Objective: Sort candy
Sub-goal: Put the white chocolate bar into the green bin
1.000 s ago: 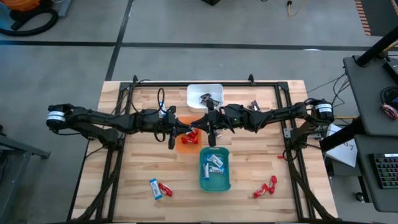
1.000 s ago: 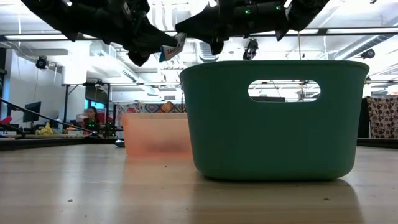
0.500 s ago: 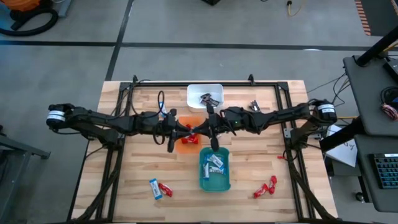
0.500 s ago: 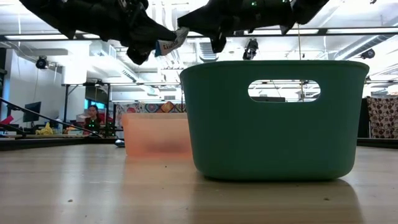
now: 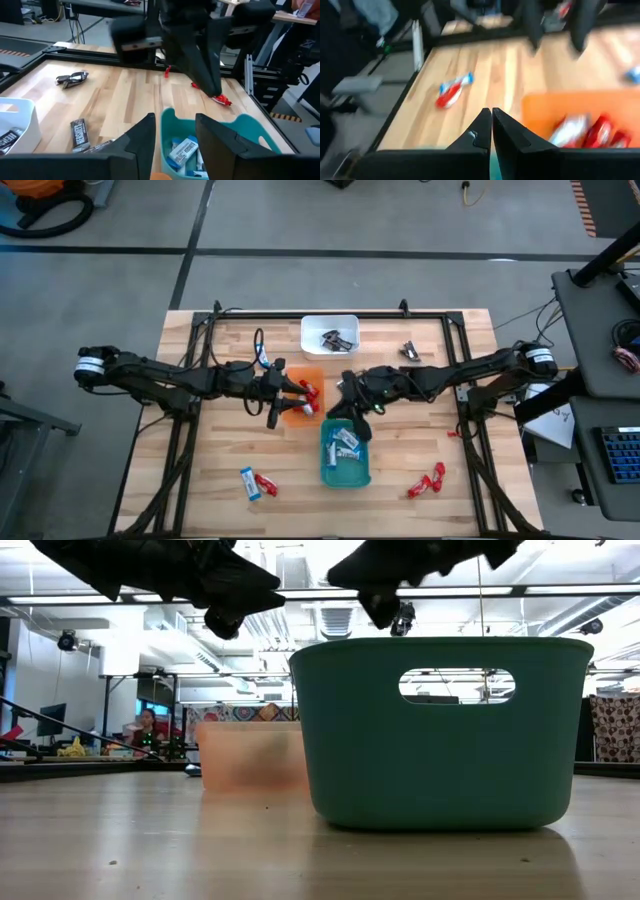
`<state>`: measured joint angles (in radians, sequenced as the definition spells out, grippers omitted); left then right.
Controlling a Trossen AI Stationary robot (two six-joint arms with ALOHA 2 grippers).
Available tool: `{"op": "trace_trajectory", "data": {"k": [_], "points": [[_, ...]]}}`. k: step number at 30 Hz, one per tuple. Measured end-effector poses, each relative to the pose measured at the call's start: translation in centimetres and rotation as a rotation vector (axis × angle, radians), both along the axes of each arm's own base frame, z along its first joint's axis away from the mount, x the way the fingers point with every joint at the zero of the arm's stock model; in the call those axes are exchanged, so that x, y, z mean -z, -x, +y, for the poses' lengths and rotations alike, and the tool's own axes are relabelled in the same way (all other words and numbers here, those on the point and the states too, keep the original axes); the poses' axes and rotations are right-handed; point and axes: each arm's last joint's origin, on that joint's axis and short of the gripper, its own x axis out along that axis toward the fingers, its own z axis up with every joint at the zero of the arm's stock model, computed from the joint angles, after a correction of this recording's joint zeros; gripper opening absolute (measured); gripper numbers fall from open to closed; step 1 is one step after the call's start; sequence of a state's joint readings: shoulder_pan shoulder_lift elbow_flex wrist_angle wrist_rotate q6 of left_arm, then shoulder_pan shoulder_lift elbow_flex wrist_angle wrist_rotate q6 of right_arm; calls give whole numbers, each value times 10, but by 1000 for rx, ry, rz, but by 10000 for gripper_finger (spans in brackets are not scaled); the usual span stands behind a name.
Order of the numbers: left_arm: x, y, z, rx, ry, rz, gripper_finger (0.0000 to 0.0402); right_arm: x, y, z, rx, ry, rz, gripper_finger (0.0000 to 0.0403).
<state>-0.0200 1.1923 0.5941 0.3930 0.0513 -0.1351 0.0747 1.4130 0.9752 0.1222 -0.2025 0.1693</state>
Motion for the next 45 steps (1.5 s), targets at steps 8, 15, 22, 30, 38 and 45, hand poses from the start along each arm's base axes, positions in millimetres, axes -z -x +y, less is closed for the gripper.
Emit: {"op": "trace_trajectory", "data": {"k": [8, 15, 22, 30, 38, 45], "points": [[8, 3, -2, 36, 48, 92, 123, 4, 16, 17, -12, -81, 175, 9], [21, 8, 0, 36, -26, 237, 123, 9, 13, 8, 96, -77, 198, 9], [28, 11, 7, -63, -276, 319, 123, 9, 13, -1, 122, -65, 205, 9], [51, 3, 26, -71, -301, 427, 123, 9, 14, -4, 123, -52, 208, 9], [66, -21, 34, -9, -333, 608, 124, 10, 14, -11, 139, -44, 213, 9], [65, -40, 37, 21, -336, 735, 124, 10, 14, -12, 137, -36, 219, 9]]}}
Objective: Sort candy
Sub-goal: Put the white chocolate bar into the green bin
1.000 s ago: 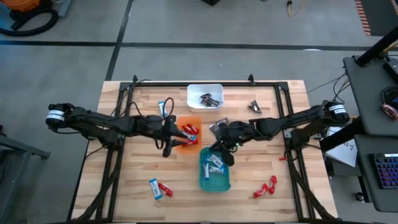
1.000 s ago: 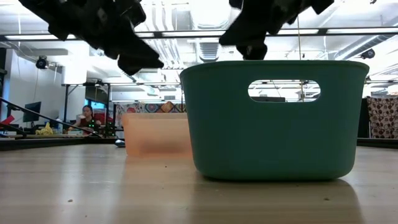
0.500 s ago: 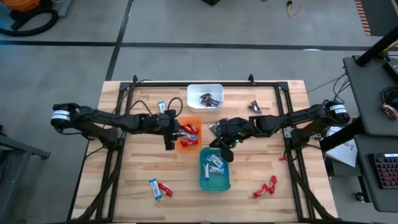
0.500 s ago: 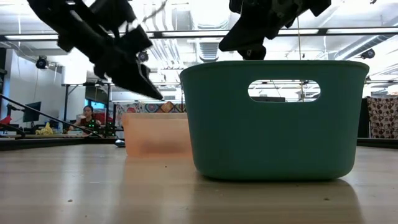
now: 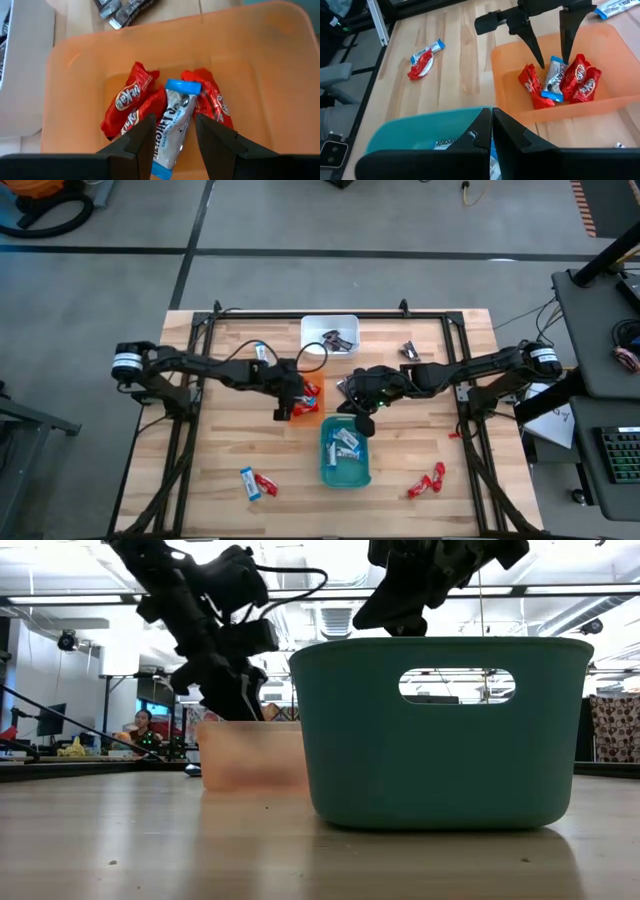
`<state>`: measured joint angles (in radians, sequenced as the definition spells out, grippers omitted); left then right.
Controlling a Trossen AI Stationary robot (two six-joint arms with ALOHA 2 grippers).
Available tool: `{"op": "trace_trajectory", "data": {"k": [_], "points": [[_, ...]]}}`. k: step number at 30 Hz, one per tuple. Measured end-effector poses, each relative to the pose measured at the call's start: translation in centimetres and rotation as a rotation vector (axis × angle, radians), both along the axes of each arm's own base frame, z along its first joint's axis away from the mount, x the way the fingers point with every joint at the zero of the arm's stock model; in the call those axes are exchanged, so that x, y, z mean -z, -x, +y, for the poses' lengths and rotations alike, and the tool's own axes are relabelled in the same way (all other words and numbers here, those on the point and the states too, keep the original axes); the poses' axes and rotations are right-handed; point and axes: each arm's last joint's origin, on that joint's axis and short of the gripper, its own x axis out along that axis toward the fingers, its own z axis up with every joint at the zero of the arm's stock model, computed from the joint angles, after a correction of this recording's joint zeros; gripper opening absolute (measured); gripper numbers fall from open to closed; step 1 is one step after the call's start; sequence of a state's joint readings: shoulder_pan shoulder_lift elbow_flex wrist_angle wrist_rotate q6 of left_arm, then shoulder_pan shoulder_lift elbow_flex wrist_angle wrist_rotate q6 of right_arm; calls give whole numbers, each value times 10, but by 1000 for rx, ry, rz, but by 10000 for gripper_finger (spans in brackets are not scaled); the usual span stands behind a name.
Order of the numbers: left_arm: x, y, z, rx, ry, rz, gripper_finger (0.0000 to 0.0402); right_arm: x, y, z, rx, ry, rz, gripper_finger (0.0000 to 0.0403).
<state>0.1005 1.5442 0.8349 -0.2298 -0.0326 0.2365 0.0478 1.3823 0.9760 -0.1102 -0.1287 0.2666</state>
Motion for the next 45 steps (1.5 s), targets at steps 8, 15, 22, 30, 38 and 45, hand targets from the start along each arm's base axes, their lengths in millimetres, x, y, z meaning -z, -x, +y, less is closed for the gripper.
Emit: {"op": "trace_trajectory", "data": {"k": [8, 15, 22, 30, 38, 45], "points": [[3, -9, 1, 12, -6, 39, 137, 3, 2, 0, -5, 9, 42, 9], [9, -20, 3, 4, -5, 60, 158, 4, 3, 0, -9, 16, 50, 9], [14, -23, 3, 17, -11, 98, 155, 5, 3, 0, -10, 16, 61, 9], [21, -24, 4, 7, -4, 119, 150, 5, 4, 0, -17, 26, 61, 9], [32, -28, 4, 3, -2, 149, 146, 5, 4, 0, -18, 28, 62, 9], [32, -29, 4, 15, -9, 153, 93, 5, 4, 0, -18, 28, 61, 9]]}}
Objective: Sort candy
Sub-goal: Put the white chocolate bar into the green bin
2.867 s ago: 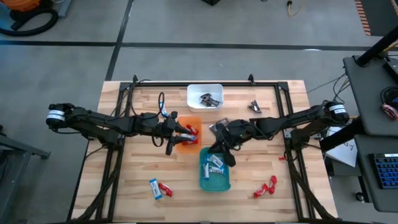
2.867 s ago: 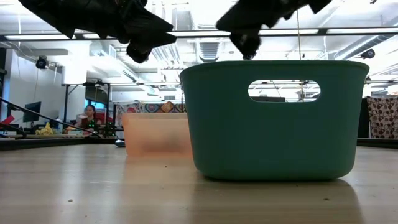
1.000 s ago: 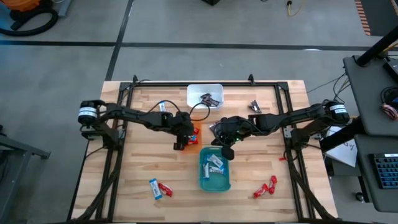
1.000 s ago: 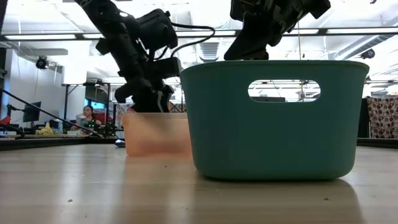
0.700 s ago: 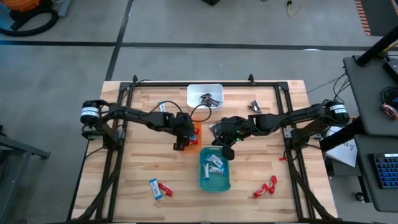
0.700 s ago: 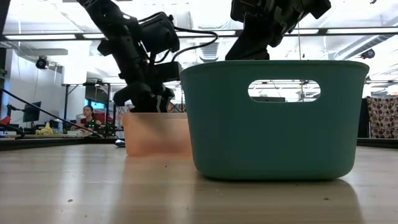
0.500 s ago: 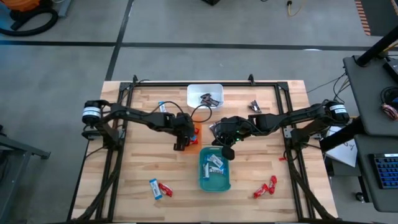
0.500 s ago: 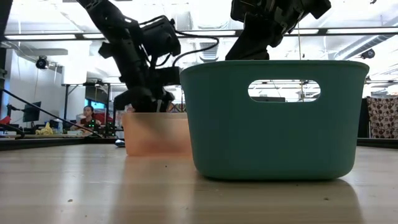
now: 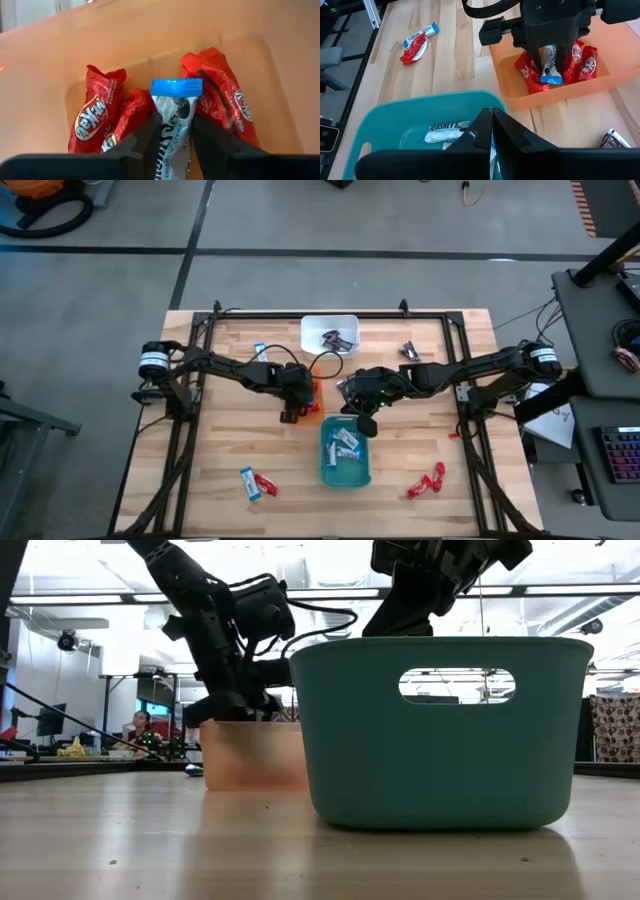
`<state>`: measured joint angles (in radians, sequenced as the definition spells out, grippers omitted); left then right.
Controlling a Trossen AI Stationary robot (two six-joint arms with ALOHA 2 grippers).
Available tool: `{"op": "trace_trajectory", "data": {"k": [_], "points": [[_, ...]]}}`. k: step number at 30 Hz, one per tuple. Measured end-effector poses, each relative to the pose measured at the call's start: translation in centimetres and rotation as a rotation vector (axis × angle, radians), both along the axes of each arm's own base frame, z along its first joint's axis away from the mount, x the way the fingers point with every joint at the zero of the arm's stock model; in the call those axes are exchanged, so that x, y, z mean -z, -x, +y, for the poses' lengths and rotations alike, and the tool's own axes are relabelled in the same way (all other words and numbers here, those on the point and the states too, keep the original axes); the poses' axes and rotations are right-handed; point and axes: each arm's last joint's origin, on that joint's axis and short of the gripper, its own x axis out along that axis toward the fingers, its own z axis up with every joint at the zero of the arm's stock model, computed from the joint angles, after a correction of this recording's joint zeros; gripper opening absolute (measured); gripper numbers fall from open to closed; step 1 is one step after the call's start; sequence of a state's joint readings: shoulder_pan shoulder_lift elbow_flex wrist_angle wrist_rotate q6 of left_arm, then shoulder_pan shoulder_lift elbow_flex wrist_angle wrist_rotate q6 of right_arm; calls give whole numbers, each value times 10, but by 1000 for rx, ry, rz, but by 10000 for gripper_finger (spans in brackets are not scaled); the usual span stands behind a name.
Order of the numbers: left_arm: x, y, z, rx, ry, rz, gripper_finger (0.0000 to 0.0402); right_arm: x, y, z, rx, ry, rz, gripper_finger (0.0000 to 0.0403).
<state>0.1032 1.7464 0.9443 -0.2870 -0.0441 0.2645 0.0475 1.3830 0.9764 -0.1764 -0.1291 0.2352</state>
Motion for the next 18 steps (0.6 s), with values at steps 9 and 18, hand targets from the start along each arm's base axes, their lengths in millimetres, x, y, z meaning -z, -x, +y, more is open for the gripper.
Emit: {"op": "trace_trajectory", "data": {"k": [9, 18], "points": [[-3, 0, 0, 34, -16, 10, 24, 0, 0, 0, 0, 0, 0, 9], [-12, 2, 0, 46, -25, -10, 4, 0, 0, 0, 0, 0, 0, 9]]}}
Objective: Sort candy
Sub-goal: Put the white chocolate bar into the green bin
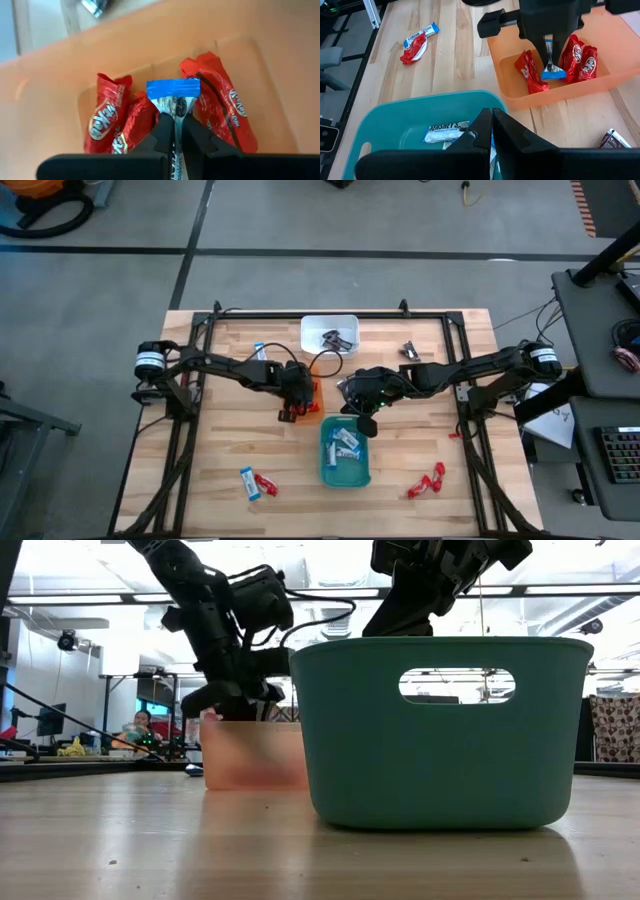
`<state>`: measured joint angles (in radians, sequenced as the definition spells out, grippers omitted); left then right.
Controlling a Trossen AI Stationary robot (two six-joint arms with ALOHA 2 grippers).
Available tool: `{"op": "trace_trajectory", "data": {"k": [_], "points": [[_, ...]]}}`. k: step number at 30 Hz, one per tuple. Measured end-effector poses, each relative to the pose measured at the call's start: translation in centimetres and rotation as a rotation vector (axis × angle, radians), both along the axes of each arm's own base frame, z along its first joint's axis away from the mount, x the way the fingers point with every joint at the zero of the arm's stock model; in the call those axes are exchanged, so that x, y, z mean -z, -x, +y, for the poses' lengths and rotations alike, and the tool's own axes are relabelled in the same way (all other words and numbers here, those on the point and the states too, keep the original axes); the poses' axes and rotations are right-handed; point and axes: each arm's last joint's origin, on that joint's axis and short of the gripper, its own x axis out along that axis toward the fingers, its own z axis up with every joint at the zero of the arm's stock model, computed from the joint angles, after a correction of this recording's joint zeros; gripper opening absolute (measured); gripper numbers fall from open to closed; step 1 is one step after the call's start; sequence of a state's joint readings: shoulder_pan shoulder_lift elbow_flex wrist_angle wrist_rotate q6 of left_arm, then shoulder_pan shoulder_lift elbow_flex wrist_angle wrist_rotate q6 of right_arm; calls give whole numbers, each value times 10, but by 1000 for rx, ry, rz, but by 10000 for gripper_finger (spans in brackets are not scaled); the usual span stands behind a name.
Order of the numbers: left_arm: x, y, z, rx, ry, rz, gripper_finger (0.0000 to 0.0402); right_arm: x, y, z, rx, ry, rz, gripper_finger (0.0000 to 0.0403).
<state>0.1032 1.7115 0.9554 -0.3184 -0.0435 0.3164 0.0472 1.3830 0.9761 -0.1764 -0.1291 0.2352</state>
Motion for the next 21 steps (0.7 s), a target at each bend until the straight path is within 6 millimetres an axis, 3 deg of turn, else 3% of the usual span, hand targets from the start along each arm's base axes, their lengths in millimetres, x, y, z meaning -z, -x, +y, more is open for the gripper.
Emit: {"op": "trace_trajectory", "data": {"k": [8, 13, 17, 21], "points": [[-32, 9, -1, -1, -8, -94, 2, 0, 0, 0, 0, 0, -1, 9], [-61, 16, -3, -9, 5, -211, 2, -12, 6, 0, 0, -2, -40, 9], [-88, 18, -10, 50, 131, -390, 2, -28, 14, 1, -6, -3, -95, 9], [-111, 17, -26, 228, 276, -564, 2, -43, 25, 6, -32, 0, -152, 9]]}}
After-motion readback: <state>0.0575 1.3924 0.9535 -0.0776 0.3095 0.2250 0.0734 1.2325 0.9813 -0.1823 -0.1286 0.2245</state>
